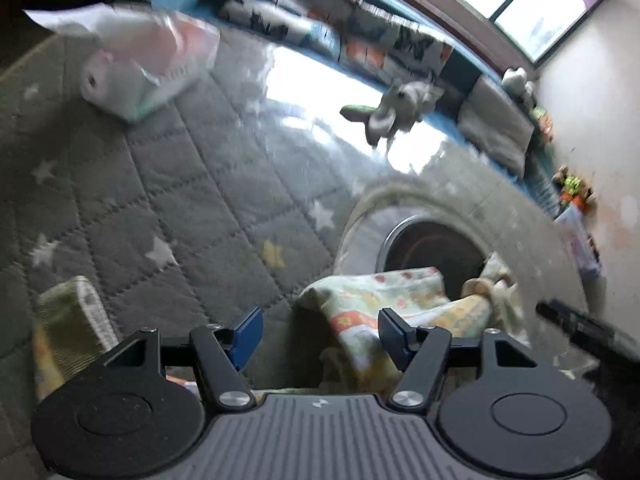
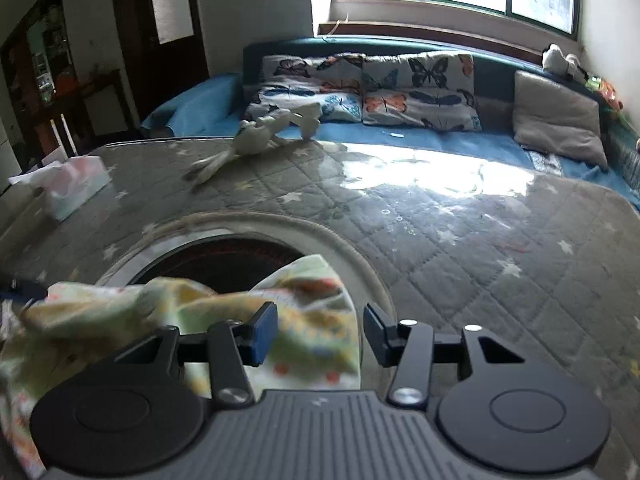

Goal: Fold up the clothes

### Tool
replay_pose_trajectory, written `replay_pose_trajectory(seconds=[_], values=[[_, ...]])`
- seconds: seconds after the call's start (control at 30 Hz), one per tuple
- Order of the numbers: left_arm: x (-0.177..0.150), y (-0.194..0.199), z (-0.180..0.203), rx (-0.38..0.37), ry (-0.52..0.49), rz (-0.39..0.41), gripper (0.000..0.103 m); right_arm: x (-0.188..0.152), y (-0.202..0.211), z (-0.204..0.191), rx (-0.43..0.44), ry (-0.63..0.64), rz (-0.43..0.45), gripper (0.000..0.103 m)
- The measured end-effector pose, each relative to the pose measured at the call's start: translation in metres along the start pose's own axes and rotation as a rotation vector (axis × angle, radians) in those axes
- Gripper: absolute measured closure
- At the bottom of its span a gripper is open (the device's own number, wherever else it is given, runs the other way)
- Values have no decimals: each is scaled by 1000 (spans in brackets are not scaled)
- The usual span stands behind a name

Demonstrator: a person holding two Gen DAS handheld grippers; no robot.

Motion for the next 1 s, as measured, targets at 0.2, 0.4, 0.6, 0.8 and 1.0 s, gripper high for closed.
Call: replay_pose_trajectory(seconds=[0.2,0.4,0.6,0.8,1.0], values=[[-1,-9,10,-28,-21,-29,40,-4,-40,6,8,-11,-44,62],[-3,-22,17,-65,-29,-57,81,-12,-56,4,24,-13,-71,86],[18,-18,32,-78,-124,47,95,1,-48,6,6,7,-8,100],[63,12,57,-124,-229,266,98,38,-23,12,-49,39,155,102],[81,11,62,-128,-276,303,98,42,-31,17,-9,16,93,81]])
Point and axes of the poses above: each gripper's, at about its wrist camera, not at the fingertips, and y roughly against the way its jaws point, z to its right, x to its top, the point moved 9 cm from there along -y, roughly the way its jaws point, and after that the axes turned 9 degrees about z, right-handed, at the moved point
